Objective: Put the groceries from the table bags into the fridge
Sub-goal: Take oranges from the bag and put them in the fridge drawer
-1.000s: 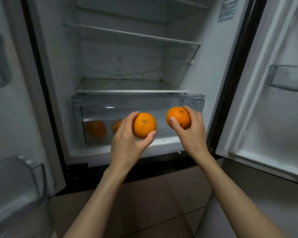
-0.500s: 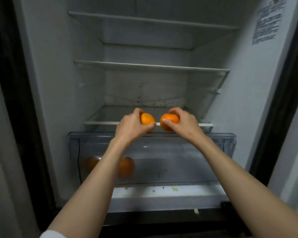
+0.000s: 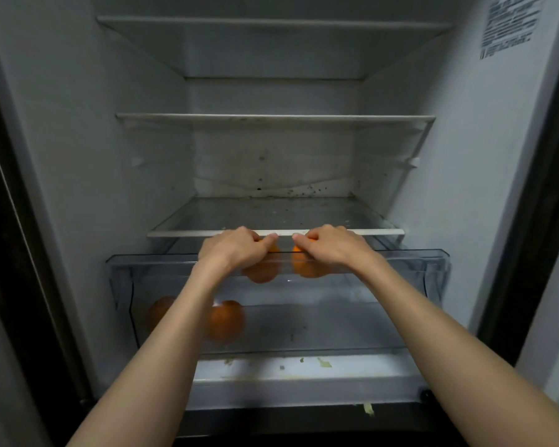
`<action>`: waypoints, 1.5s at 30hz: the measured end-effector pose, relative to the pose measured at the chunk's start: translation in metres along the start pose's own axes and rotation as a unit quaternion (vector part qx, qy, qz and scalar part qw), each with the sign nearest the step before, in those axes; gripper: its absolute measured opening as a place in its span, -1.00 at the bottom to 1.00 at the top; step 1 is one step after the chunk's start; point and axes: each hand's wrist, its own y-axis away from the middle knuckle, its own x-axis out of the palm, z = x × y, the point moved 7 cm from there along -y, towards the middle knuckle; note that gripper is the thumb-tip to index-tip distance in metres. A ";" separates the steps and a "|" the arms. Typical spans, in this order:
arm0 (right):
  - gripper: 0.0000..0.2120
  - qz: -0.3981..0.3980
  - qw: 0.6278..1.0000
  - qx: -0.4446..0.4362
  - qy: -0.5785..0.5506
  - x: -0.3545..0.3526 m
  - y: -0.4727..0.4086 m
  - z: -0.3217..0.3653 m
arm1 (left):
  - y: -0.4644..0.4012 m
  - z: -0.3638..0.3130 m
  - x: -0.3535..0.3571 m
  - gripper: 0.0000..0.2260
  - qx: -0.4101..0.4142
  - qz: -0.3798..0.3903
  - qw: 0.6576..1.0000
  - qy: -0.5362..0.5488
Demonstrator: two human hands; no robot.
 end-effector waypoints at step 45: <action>-0.29 0.060 0.902 -0.413 -0.113 0.273 0.475 0.370 | 0.649 0.344 0.073 -0.45 -0.277 -0.092 0.956 -0.037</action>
